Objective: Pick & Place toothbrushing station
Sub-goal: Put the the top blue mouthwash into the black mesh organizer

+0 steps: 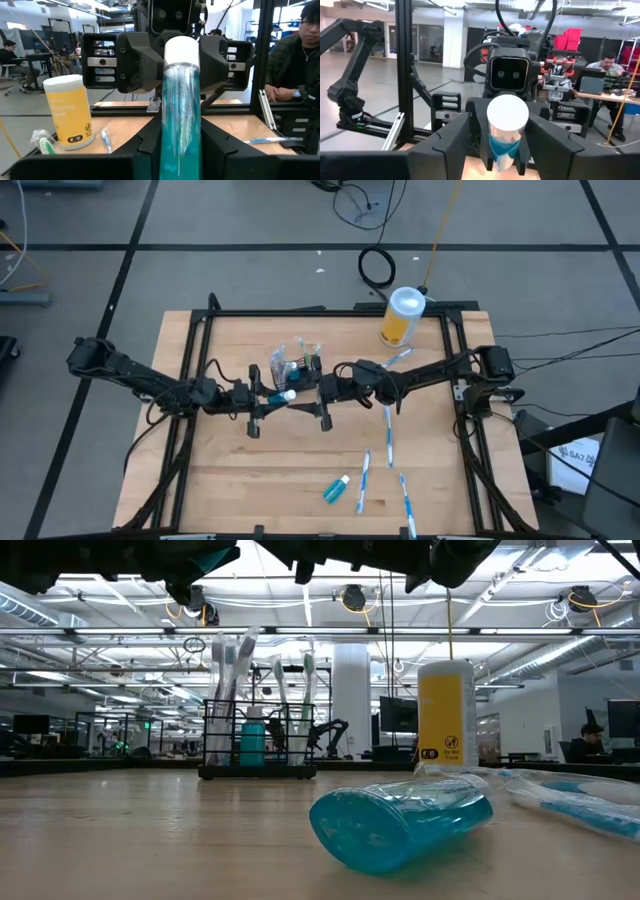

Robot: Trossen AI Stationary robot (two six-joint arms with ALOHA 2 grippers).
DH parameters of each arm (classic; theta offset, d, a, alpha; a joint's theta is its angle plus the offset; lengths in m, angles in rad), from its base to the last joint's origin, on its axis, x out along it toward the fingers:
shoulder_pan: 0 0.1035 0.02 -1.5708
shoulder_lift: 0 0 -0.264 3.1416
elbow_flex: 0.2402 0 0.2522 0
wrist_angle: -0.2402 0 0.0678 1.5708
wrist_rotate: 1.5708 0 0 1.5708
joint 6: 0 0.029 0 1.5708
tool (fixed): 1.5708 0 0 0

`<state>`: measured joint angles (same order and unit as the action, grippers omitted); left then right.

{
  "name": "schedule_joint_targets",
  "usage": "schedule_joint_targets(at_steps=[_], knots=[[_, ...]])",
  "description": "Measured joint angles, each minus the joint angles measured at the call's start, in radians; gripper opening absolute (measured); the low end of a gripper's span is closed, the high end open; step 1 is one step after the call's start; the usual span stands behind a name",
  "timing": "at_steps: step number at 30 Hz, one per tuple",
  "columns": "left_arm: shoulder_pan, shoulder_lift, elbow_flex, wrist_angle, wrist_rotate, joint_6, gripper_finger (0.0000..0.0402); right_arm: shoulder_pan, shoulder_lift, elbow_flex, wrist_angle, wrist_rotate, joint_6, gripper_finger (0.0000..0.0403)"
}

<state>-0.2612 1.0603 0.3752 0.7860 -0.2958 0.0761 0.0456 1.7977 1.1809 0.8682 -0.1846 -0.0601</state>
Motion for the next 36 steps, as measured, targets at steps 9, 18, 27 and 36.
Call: schedule_joint_targets(at_steps=[9, 18, 27, 36], knots=[[0.002, 0.000, 0.000, 0.001, -0.002, 0.019, 0.0093, -0.007, -0.063, 0.115, -0.403, 0.000, -0.031, 0.0173], [0.007, 0.000, 0.000, -0.015, -0.004, 0.024, 0.0093, -0.011, -0.071, 0.267, -0.726, -0.001, -0.039, 0.0173], [0.012, 0.000, 0.000, -0.032, -0.024, 0.025, 0.0093, -0.012, -0.070, 0.267, -0.725, 0.002, -0.073, 0.0170], [0.012, 0.000, 0.000, -0.003, -0.004, 0.024, 0.0093, -0.012, -0.064, 0.267, -0.706, 0.001, -0.060, 0.0147]])
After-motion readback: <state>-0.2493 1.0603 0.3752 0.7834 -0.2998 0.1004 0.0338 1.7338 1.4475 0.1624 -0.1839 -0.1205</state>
